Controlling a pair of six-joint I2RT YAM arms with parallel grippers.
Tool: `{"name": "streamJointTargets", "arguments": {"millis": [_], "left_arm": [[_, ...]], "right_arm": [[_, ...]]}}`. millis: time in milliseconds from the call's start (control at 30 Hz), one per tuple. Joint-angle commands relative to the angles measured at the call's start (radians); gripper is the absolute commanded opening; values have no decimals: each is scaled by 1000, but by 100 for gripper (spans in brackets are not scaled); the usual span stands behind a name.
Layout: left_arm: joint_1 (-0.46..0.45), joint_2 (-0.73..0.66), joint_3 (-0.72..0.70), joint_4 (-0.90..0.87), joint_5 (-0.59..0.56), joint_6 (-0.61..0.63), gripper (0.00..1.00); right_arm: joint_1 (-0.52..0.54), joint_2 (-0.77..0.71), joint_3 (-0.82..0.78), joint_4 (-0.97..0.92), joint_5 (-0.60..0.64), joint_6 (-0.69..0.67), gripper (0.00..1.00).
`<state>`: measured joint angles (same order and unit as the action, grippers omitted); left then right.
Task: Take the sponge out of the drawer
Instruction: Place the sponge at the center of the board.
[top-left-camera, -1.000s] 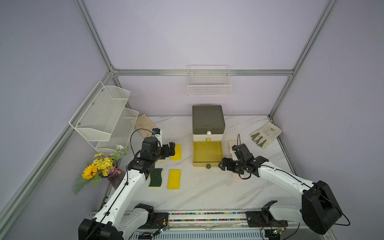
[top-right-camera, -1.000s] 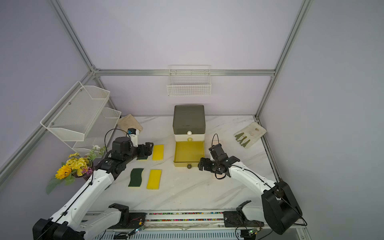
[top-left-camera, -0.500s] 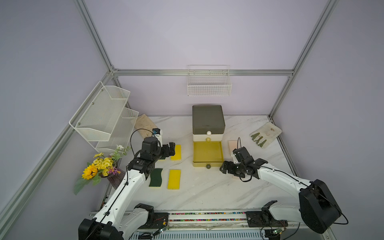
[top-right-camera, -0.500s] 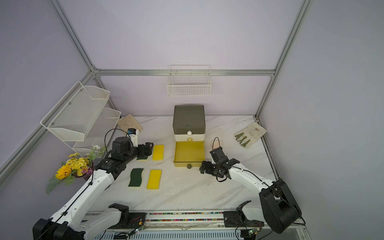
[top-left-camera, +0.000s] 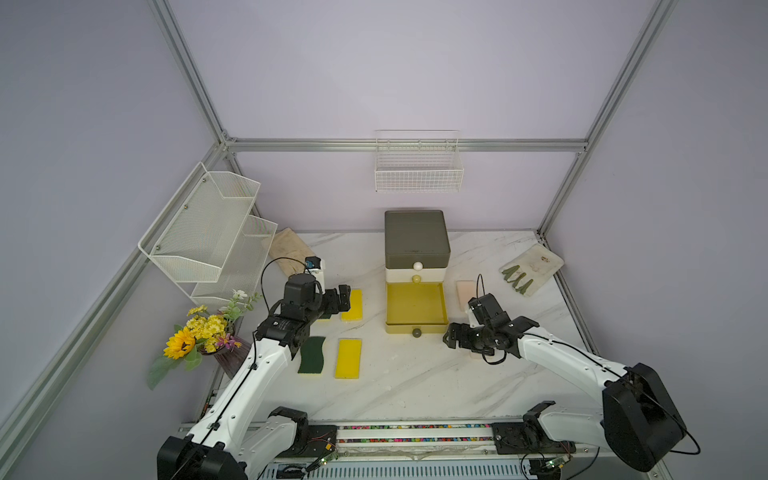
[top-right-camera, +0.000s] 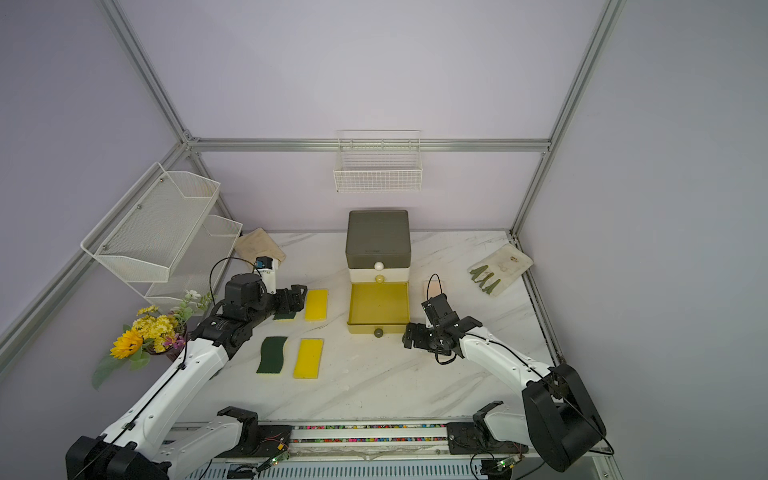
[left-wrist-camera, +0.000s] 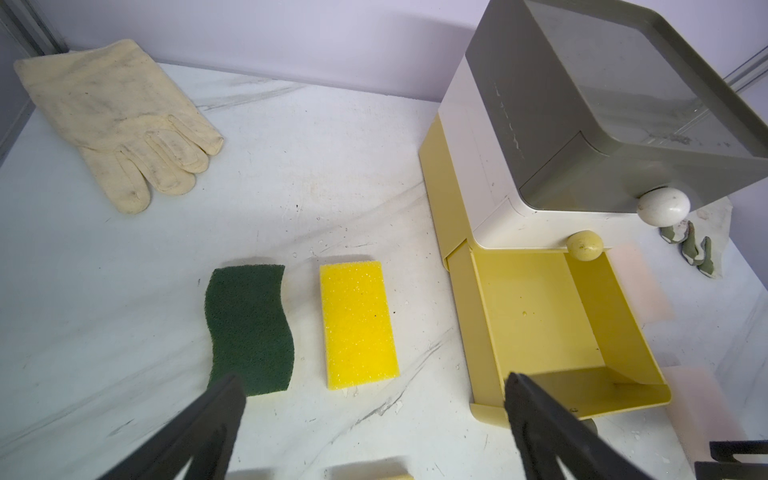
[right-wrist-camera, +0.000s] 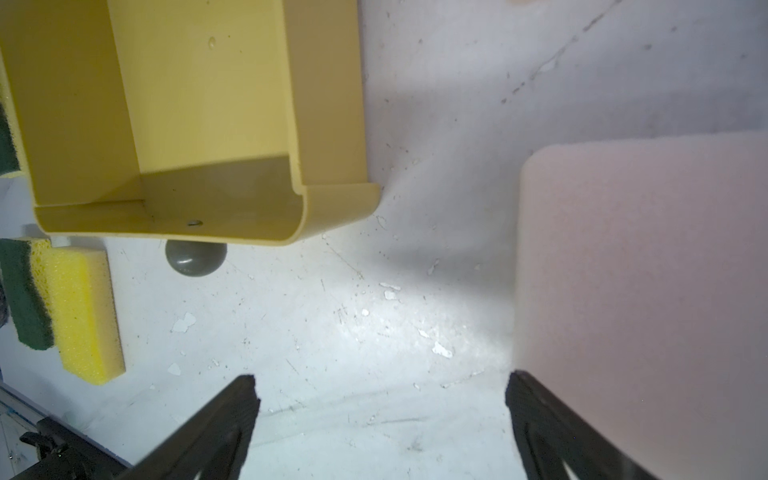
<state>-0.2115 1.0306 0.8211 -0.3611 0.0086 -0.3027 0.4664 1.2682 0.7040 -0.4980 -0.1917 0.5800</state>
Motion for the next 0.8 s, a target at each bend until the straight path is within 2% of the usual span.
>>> {"name": "streamJointTargets", "arguments": {"millis": [0, 133, 267, 333, 433, 633, 767], "left_arm": [[6, -1, 7, 21, 12, 10, 100], [5, -1, 7, 21, 10, 10, 100], [6, 0, 7, 21, 11, 11, 100], [5, 2, 8, 21, 10, 12, 100], [5, 2, 9, 21, 10, 11, 100], [5, 5, 9, 19, 11, 12, 100], [7, 5, 7, 19, 8, 11, 100]], "right_arm": [[-3, -61, 50, -8, -5, -23, 97], [-2, -94, 41, 63, -43, -7, 97], [24, -74, 46, 81, -10, 12, 95], [80, -61, 60, 81, 78, 27, 95], [219, -37, 78, 107, 291, 48, 94], [359, 70, 69, 243, 468, 151, 85], [453, 195, 133, 230, 573, 177, 83]]}}
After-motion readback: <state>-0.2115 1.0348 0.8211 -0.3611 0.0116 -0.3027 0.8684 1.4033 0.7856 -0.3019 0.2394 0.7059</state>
